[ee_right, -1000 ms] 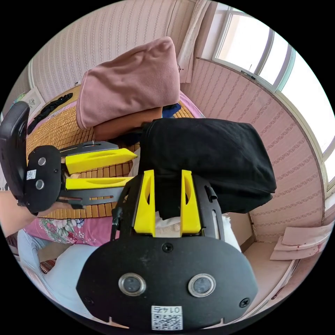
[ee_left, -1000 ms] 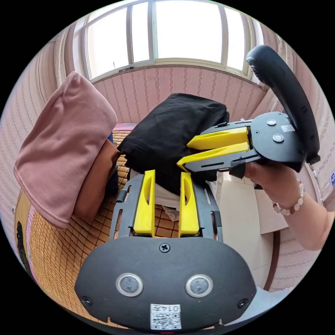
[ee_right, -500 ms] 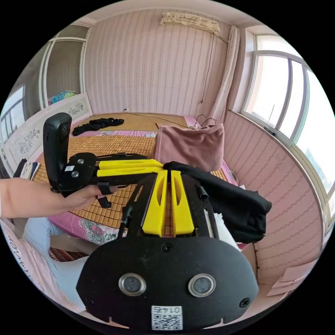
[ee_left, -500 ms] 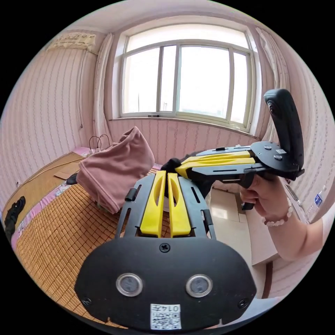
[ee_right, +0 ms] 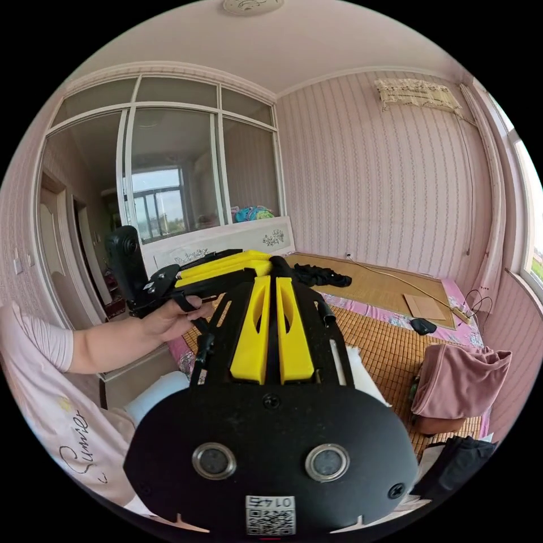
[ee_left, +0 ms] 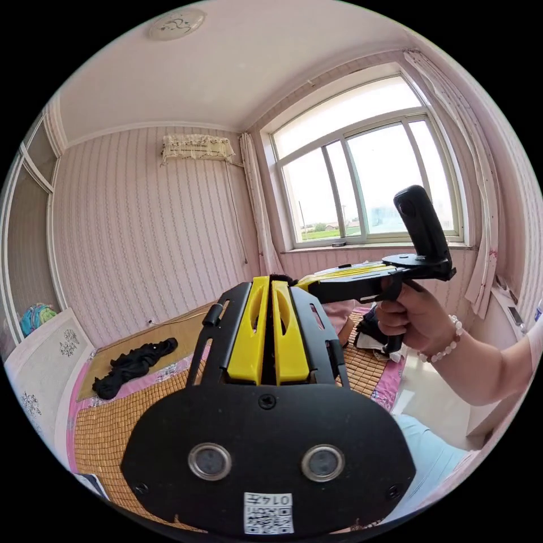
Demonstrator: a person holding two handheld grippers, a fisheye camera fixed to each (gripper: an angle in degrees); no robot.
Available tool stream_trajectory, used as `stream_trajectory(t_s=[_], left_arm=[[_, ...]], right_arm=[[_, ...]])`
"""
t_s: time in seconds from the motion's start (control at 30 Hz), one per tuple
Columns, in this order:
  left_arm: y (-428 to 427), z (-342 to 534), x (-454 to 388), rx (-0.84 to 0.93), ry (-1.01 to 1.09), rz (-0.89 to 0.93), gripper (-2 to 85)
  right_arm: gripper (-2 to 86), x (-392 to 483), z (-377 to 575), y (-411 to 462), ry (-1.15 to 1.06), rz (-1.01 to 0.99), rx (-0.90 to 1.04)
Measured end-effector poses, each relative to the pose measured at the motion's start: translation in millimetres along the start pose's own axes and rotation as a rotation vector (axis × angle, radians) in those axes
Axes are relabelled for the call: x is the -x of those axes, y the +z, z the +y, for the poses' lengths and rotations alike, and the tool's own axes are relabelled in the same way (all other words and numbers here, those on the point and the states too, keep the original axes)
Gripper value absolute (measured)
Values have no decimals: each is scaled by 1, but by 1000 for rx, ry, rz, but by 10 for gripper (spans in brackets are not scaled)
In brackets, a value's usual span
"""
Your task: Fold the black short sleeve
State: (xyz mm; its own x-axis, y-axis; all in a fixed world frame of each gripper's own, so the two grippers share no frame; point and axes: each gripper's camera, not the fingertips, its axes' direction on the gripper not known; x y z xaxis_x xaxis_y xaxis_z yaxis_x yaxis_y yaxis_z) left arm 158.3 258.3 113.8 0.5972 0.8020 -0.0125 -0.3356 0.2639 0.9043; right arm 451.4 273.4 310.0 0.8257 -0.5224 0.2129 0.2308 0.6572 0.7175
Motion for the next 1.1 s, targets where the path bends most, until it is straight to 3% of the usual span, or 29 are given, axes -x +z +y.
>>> stream_trajectory(t_s=[0.2,0.37,0.47,0.6,0.73,0.97,1.1], left_arm=[[-51,84,-1,125,35,66,-10],[-31,250,-24,641,-113,194,-10],[-32,303,-30,849,-211,250,-10],[-58,298,-15,733,-250,218,-9],[-62,291,23,752,-341,127,-8],[-81,292,72,751,-473,12,25],[-86,283,84,751,-470,-19,50]], right_arm=[[6,26,66,54,25,-82,156],[4,11,188,164,321,-288,620],[1,19,239,203,365,-276,821],[3,17,249,222,350,-220,868],[16,-1,236,243,396,-187,824],[134,16,236,342,310,-131,948],[100,8,253,381,294,9,1002]])
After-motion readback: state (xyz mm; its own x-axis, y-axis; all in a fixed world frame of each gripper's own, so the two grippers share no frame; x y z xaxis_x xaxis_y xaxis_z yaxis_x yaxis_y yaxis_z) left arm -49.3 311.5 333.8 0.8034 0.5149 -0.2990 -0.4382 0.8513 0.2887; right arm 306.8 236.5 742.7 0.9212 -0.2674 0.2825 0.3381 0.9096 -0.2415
